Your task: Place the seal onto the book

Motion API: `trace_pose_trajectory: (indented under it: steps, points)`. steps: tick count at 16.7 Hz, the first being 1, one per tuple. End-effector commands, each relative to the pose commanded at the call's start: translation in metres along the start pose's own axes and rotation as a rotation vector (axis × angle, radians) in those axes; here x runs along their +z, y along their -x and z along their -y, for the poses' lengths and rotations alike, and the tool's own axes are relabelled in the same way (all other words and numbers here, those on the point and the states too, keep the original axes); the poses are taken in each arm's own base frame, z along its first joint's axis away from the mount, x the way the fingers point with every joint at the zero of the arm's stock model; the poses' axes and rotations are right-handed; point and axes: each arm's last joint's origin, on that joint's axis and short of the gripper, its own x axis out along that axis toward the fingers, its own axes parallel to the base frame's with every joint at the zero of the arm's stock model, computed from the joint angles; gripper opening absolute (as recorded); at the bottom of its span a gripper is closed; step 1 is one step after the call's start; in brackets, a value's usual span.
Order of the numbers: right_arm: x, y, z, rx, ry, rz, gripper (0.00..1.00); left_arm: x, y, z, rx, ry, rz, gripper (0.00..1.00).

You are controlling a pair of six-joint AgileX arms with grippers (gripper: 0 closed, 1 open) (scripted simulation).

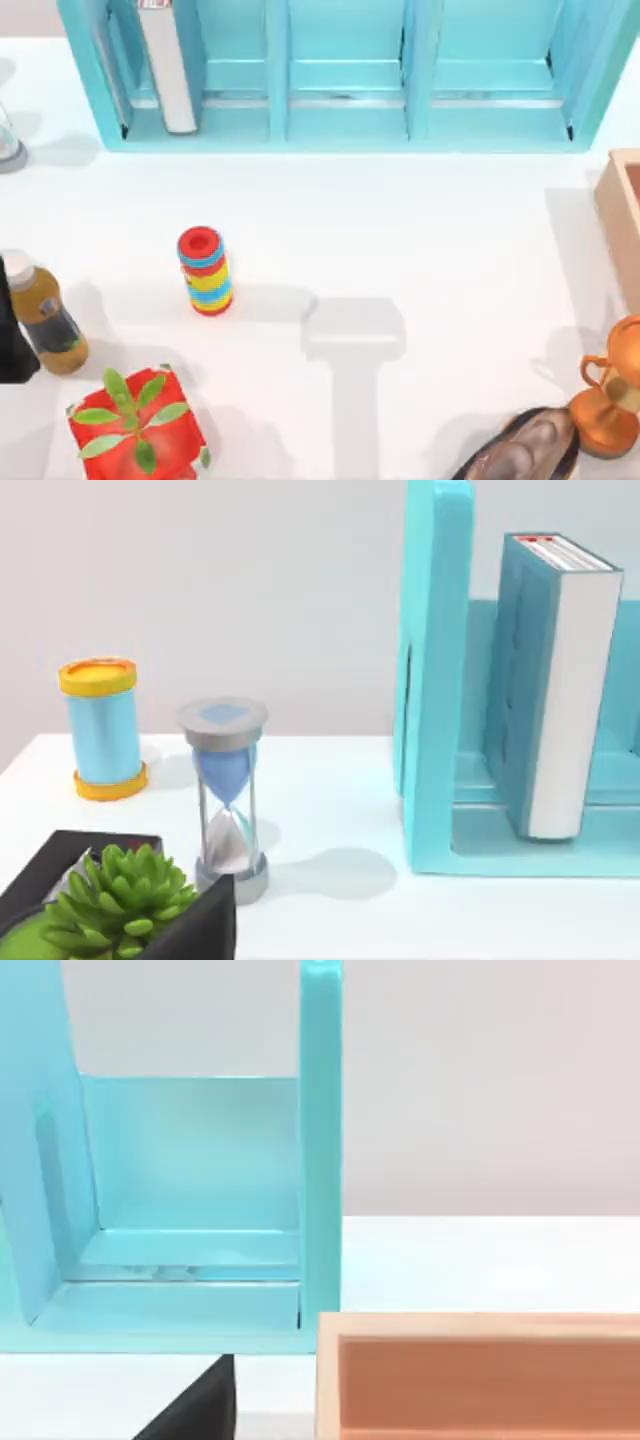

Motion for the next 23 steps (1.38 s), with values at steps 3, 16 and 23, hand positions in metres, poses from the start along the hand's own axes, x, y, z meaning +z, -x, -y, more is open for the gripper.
trace_pose_trajectory:
  steps: [3, 16, 23]
  points:
    - [0.000, 0.000, 0.000, 0.000, 0.000, 0.000, 1.00, 0.002, 0.000, 0.000, -0.001, 0.001, 0.005, 1.00]
    - [0.000, 0.000, 0.000, 0.000, 0.000, 0.000, 1.00, 0.070, -0.116, 0.040, -0.078, 0.036, 0.023, 1.00]
    - [0.000, 0.000, 0.000, 0.000, 0.000, 0.000, 1.00, -0.019, -0.216, 0.097, -0.099, 0.001, -0.095, 1.00]
